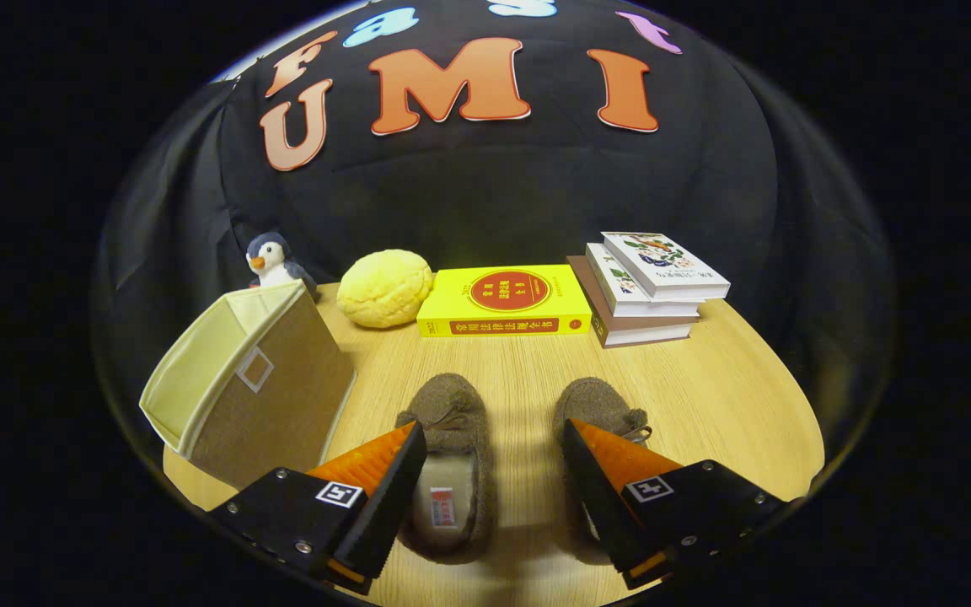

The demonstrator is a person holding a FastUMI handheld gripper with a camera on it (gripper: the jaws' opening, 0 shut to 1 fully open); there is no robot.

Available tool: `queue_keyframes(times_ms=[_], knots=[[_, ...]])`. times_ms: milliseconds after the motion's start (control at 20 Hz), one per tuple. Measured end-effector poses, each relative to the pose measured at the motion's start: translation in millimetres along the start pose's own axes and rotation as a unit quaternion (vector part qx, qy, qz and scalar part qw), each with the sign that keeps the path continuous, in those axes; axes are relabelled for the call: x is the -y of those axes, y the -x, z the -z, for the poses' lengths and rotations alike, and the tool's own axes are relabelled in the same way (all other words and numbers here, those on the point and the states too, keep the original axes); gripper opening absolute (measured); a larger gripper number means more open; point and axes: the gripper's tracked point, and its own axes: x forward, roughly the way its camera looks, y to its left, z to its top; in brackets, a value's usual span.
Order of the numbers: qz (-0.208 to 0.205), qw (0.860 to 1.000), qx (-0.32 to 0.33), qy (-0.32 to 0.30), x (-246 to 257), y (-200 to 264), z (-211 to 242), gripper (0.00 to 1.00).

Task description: Open the storage box then place both shoes into the box .Put the left shoe in first, then the right shoe, with the right side of both shoes facing outward in a uniform manner.

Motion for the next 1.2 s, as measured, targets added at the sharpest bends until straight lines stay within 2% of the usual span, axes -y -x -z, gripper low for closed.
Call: queue_keyframes(times_ms=[150,350,450,500,600,750,800,900,1200], knots=[[-0.011,1.000,-0.015,0.009,-4,-8,16,0.93],[-0.022,0.998,-0.042,0.028,-9,-17,38,0.75],[-0.021,0.997,-0.057,0.038,-10,-23,47,0.63],[-0.021,0.997,-0.067,0.040,-11,-29,53,0.52],[-0.023,0.996,-0.084,0.036,-13,-34,63,0.38],[-0.019,0.996,-0.090,0.021,-14,-41,63,0.25],[-0.016,0.995,-0.093,0.015,-13,-40,64,0.16],[-0.008,0.996,-0.091,0.007,-11,-39,60,0.04],[0.010,0.997,-0.074,0.011,-13,-19,35,0.02]])
